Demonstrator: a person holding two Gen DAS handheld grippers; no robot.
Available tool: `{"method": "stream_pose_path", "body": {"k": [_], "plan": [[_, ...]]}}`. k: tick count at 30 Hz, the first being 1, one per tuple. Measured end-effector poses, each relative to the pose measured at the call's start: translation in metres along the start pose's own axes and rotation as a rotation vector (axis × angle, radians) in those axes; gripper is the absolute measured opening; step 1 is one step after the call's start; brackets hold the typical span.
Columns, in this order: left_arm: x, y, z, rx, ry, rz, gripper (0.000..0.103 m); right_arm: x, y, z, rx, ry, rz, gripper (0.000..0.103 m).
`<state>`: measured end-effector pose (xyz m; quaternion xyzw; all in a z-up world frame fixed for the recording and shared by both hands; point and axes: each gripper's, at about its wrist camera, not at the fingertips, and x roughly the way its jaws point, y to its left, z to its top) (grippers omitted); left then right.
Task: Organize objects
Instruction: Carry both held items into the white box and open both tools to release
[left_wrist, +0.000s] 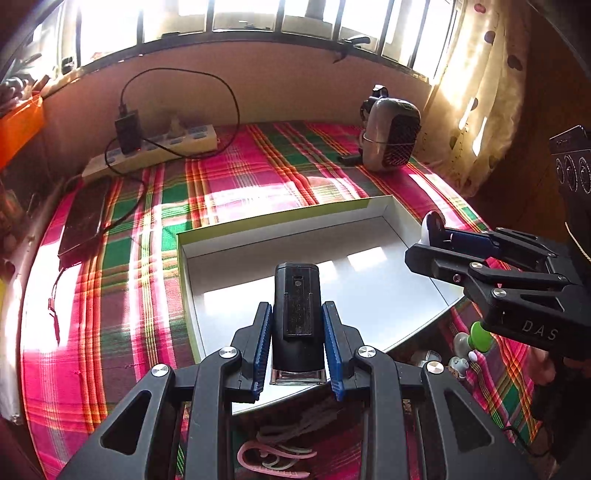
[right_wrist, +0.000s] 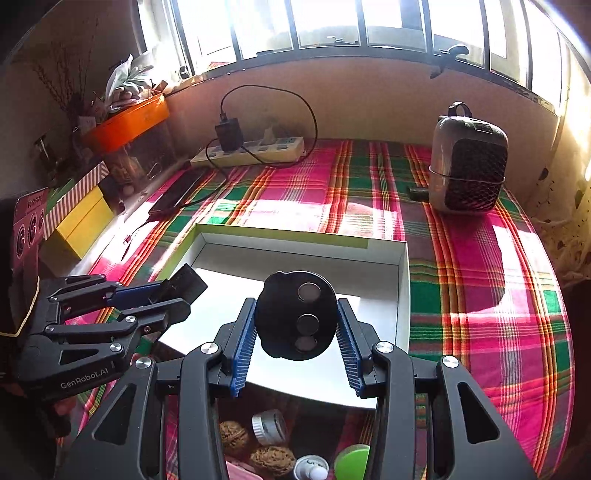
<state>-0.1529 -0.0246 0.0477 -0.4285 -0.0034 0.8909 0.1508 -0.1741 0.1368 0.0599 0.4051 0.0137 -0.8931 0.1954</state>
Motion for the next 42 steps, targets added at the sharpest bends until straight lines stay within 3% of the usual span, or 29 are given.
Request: {"method": "stream_pose_path", "body": {"k": [16,42], "plan": [[0.050,0.020,0.024,-0.020,0.043,0.051,0.025,0.079,-0.023,0.028,0.032,0.105,-0.050,0.043],[0.068,0.021,0.024,0.002,0.071,0.103,0.025,0.100,-0.020,0.030,-0.008,0.135,-0.122,0.043]]}}
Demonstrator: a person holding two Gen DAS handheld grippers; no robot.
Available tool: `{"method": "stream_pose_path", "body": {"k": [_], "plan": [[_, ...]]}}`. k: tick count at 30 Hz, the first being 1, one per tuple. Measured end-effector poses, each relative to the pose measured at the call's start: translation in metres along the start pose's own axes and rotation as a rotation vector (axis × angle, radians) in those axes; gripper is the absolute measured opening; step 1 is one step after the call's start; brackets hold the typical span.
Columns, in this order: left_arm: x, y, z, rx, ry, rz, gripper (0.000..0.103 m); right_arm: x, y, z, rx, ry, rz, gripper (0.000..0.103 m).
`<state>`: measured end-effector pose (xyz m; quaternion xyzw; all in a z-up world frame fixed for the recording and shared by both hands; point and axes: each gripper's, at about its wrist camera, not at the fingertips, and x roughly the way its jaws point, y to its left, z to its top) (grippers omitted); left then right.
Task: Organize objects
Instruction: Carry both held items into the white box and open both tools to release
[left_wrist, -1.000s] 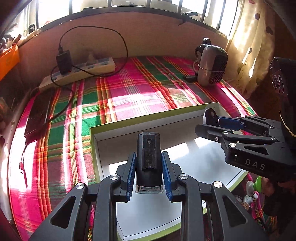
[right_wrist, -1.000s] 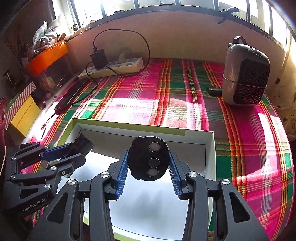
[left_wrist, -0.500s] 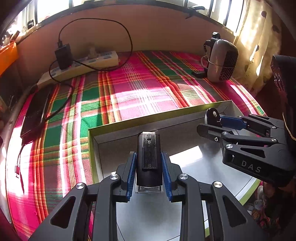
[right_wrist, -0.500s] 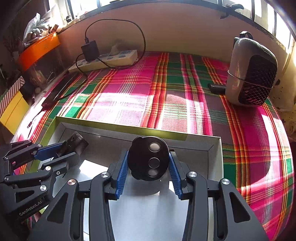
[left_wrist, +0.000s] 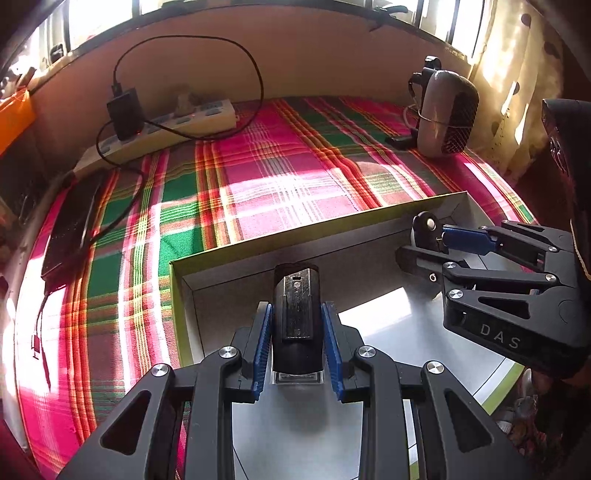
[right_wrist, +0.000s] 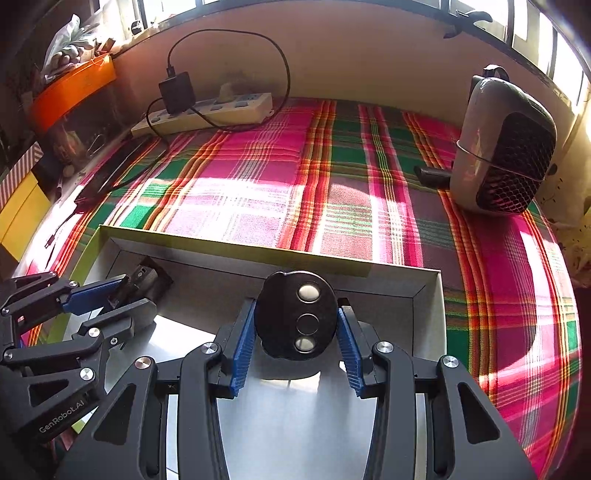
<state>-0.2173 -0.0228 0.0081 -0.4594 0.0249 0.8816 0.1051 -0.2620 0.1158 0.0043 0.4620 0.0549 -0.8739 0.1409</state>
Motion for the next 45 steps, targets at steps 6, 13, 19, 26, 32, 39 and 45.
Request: {"method": "stream_pose_path", "body": {"k": [6,13,19,26,32,39,45], "plan": [[0.000,0.000,0.001,-0.012,-0.004,-0.002,0.027,0.001,-0.001,0.000,0.005,-0.001,-0.003,0.044],[-0.007,0.000,0.003,-0.025,-0.024,-0.011,0.030,0.000,-0.002,0.001,0.020,-0.005,-0.017,0.047],[-0.018,0.000,0.001,-0.027,-0.043,-0.015,0.030,-0.011,-0.005,0.000,0.029,-0.025,-0.019,0.047],[-0.045,-0.002,-0.007,-0.033,-0.096,-0.024,0.030,-0.035,-0.005,-0.003,0.033,-0.074,-0.017,0.047],[-0.067,0.000,-0.021,-0.041,-0.121,-0.014,0.030,-0.057,-0.003,-0.012,0.035,-0.104,-0.016,0.047],[-0.091,0.002,-0.049,-0.050,-0.149,-0.011,0.030,-0.086,-0.006,-0.033,0.054,-0.142,-0.006,0.047],[-0.110,0.009,-0.073,-0.072,-0.180,-0.018,0.030,-0.110,-0.012,-0.055,0.070,-0.177,0.000,0.047]]}}
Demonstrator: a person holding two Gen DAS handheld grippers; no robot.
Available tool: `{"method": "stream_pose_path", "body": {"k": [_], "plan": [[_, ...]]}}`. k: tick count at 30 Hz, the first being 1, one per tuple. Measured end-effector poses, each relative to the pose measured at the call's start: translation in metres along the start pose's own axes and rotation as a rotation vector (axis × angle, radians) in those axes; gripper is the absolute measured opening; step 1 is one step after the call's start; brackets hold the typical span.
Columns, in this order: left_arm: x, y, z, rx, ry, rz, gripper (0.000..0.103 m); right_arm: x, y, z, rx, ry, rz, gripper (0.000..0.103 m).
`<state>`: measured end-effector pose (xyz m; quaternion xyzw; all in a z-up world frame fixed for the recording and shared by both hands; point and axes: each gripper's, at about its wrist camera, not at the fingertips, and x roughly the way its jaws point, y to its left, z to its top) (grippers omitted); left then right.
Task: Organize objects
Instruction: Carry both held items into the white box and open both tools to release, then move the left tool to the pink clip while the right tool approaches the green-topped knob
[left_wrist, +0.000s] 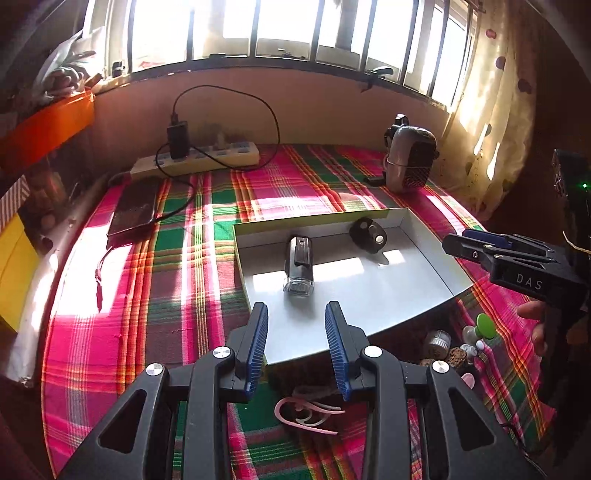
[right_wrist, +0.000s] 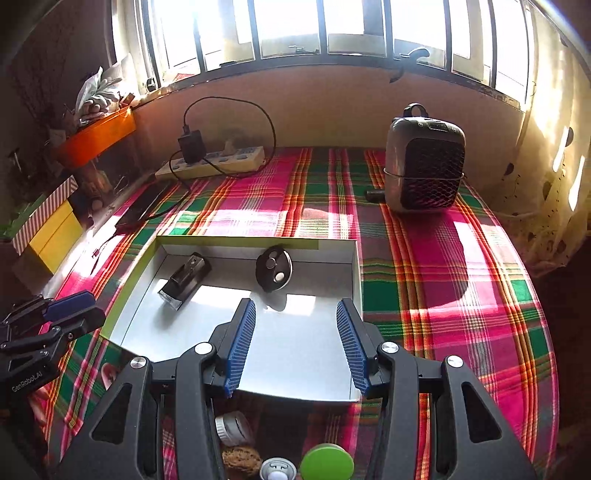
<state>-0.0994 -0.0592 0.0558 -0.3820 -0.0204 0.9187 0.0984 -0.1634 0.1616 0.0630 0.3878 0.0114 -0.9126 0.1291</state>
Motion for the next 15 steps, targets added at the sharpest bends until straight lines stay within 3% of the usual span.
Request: {"method": "stream_pose_path", "body": {"k": [7,11,15], "plan": [[-0.008,0.009,-0.033,-0.054,0.032,0.010,0.031,-0.032,-0.022,-0.032,0.040,-0.035,-0.005,0.047],[-0.007,0.006,-0.049,-0.055,0.048,0.068,0.035,-0.044,-0.036,-0.050,0.065,-0.033,-0.018,0.047],[-0.010,0.006,-0.059,-0.091,0.054,0.048,0.036,-0.050,-0.047,-0.065,0.110,-0.040,-0.004,0.047]]}}
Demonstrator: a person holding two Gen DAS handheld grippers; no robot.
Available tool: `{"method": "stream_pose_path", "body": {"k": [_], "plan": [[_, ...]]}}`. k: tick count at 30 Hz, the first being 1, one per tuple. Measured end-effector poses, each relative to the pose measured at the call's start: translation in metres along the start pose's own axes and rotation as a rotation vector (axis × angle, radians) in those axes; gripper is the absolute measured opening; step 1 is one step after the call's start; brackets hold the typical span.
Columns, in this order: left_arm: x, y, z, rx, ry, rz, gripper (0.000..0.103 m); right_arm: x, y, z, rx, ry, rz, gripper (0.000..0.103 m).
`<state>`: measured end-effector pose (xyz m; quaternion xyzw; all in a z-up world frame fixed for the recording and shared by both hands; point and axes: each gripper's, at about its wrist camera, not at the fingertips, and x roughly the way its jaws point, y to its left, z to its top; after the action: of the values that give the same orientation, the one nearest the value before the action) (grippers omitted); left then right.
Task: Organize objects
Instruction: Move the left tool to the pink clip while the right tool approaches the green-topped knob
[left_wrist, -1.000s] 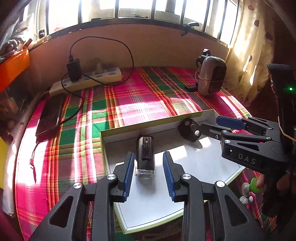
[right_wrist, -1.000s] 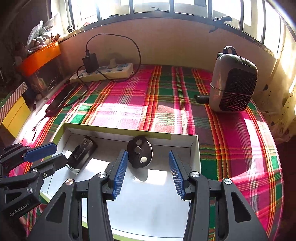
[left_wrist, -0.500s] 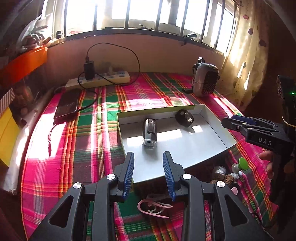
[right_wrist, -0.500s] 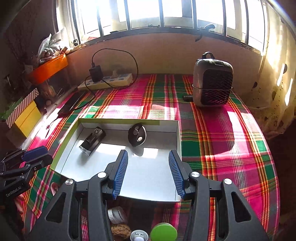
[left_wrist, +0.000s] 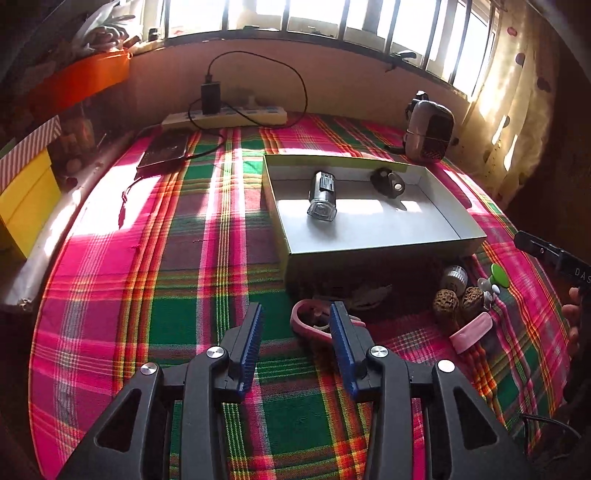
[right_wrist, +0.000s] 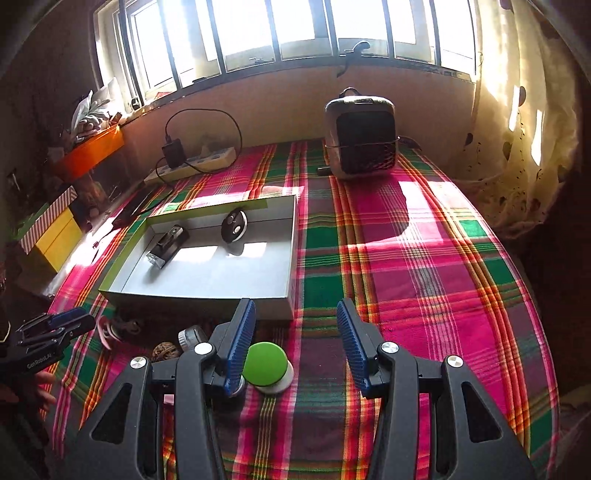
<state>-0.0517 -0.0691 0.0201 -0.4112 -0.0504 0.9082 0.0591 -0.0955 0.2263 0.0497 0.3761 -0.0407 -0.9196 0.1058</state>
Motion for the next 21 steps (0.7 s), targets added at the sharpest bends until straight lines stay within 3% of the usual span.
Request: {"method": "stream_pose_path", "body": {"k": [8,21], "plan": [[0.001,0.004,-0.008,-0.104,0.012,-0.016,0.038,0.006,0.000,-0.014,0.008,0.014,0.055,0.047],[0.008,-0.014,-0.005,-0.107,0.033,-0.009,0.038,0.020,0.006,-0.028,-0.033,0.057,0.052,0.047]]}}
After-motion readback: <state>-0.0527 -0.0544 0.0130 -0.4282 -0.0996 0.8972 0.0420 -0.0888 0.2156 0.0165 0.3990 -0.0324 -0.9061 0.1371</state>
